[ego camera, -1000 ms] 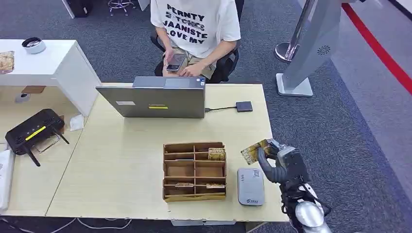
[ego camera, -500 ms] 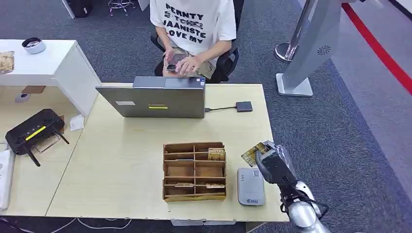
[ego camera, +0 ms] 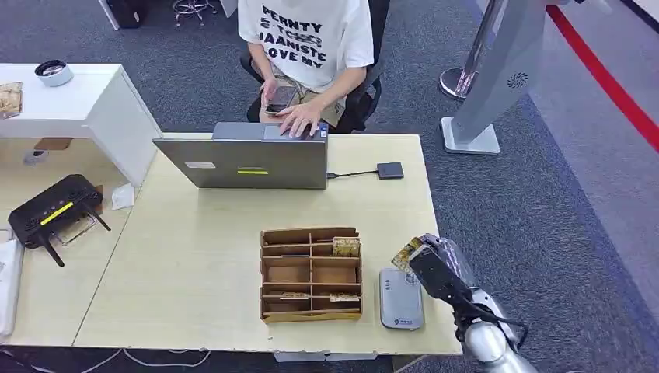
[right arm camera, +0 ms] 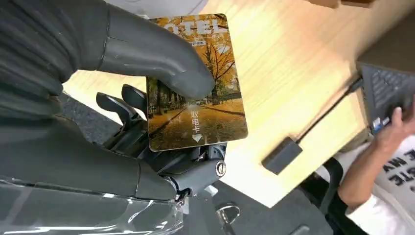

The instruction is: Pass the card to the sensor for recognition and then transmit it.

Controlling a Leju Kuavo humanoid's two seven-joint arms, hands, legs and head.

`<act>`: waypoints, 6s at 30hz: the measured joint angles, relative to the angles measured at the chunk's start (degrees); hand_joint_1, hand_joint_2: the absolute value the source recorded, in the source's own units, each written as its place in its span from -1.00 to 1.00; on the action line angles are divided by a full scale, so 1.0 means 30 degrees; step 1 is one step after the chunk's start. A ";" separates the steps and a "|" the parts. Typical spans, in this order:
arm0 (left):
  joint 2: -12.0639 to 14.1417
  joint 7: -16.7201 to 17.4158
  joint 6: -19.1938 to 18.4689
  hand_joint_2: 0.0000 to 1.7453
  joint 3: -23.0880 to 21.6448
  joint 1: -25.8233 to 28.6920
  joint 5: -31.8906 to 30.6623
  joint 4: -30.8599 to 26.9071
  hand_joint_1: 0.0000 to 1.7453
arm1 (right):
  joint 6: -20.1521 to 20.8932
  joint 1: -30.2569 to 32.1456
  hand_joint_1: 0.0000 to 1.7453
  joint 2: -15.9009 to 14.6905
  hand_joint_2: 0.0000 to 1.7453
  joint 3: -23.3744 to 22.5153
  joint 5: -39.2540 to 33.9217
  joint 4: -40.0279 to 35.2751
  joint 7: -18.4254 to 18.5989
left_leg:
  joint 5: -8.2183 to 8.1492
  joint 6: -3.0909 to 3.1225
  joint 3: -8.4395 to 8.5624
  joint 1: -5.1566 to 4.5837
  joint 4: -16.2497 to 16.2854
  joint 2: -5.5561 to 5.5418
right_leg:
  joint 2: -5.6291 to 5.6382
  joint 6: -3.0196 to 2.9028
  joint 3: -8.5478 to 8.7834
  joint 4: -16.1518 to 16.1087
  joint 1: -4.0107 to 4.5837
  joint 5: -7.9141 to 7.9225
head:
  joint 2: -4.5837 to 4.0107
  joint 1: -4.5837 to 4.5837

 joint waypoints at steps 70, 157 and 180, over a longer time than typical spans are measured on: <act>0.0029 0.0109 -0.0066 -1.00 0.0153 -0.0136 -0.0925 0.0007 -1.00 | 0.3810 -0.2098 1.00 -0.2892 1.00 0.4838 -0.3329 0.3133 -0.0867 | 0.0002 -0.0001 0.0071 0.0002 0.0000 0.0012 | 0.0010 0.0000 0.0060 0.0003 0.0001 0.0001 | 0.0000 0.0000; 0.0036 0.0131 -0.0022 -1.00 0.0153 -0.0131 -0.1202 0.0007 -1.00 | 0.2578 -0.1457 1.00 -0.2921 1.00 0.4189 -0.0408 0.2673 0.0044 | 0.0001 0.0000 0.0162 0.0000 0.0001 0.0011 | 0.0009 0.0001 0.0150 -0.0006 -0.0001 0.0002 | 0.0000 0.0000; 0.0036 0.0270 -0.0007 -1.00 0.0153 -0.0128 -0.1202 0.0007 -1.00 | 0.2520 -0.1277 1.00 -0.2921 1.00 0.4124 -0.0269 0.2528 0.0073 | 0.0000 0.0000 0.0162 0.0000 0.0001 0.0011 | 0.0009 0.0001 0.0147 -0.0007 0.0000 0.0001 | 0.0000 0.0000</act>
